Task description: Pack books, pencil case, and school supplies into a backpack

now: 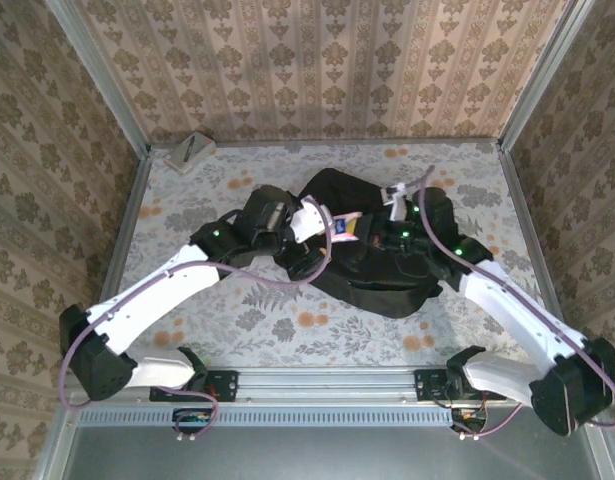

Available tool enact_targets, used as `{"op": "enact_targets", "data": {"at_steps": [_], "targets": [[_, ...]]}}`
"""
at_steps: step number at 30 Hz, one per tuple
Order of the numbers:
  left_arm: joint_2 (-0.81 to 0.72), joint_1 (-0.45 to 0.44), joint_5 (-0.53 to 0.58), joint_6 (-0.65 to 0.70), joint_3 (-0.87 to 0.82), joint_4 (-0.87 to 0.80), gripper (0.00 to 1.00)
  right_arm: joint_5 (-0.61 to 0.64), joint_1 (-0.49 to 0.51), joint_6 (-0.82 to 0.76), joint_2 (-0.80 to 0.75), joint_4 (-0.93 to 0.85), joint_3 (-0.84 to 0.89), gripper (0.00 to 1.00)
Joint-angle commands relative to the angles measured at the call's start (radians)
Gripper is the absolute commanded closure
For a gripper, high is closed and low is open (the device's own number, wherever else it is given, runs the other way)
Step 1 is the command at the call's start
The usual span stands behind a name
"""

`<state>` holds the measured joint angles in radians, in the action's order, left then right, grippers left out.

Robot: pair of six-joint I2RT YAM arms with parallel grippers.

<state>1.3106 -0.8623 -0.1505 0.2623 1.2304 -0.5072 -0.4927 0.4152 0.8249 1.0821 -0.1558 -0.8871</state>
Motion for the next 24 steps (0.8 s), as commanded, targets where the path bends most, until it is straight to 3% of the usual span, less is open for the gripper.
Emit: {"op": "enact_targets", "data": {"at_steps": [1, 6, 10, 15, 24], "targets": [[0.091, 0.009, -0.029, -0.17, 0.096, 0.041, 0.17, 0.319, -0.029, -0.056, -0.126, -0.176, 0.028, 0.93], [0.318, 0.018, -0.041, -0.374, 0.294, -0.04, 0.24, 0.589, -0.075, -0.042, -0.293, -0.285, 0.088, 0.92], [0.523, 0.022, -0.137, -0.5, 0.5, -0.165, 0.32, 0.688, -0.086, -0.049, -0.365, -0.335, 0.111, 0.9], [0.662, 0.014, -0.158, -0.548, 0.63, -0.22, 0.37, 0.811, -0.088, -0.026, -0.409, -0.42, 0.117, 0.9], [0.77, -0.003, -0.185, -0.57, 0.702, -0.252, 0.4, 0.814, -0.096, -0.039, -0.433, -0.404, 0.156, 0.88]]}}
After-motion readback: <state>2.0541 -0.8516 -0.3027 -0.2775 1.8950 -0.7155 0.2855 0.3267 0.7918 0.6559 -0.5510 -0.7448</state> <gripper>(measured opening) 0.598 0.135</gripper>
